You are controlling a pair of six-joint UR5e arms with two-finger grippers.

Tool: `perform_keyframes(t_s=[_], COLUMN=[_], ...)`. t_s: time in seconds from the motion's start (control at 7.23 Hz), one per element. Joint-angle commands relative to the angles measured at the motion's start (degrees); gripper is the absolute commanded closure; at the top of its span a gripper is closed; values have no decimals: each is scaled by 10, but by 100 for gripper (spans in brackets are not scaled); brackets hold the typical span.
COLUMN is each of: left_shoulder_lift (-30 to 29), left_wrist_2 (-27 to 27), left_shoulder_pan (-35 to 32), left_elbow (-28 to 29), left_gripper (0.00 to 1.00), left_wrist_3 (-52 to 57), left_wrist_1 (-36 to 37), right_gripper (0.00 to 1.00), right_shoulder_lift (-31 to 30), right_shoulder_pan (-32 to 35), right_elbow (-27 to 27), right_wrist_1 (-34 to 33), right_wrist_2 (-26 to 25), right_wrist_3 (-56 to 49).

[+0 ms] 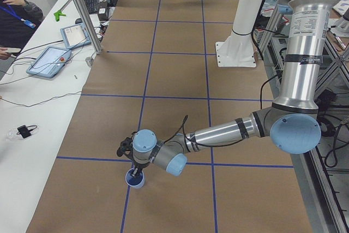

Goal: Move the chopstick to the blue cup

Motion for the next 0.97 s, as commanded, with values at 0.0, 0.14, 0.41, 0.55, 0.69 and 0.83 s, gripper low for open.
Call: perform_keyframes(t_s=[0.0,0.14,0.41,0.55,0.69,0.83], left_shoulder_lift=[4,6,9,6,-4,-5], left_wrist_2=[1,-2,-66,-76,-72,-69], left_shoulder_pan=[2,2,1,0,1,12], left_elbow=[-1,-13,-83,-140,-194,-246], left_gripper=[100,100,100,100,100,100], left_wrist_3=[3,5,-2,-5,-52,-161], left_wrist_1=[-12,-12,36,88,113,112], right_gripper=[0,0,0,0,0,0], right_shoulder_lift=[0,0,0,0,-1,-1], right_shoulder_pan=[0,0,0,0,0,0], right_elbow=[-1,0,0,-1,-1,-1], right_wrist_1=[0,0,1,1,1,1], right_wrist_2=[0,0,1,1,1,1], right_wrist_3=[0,0,0,0,0,0])
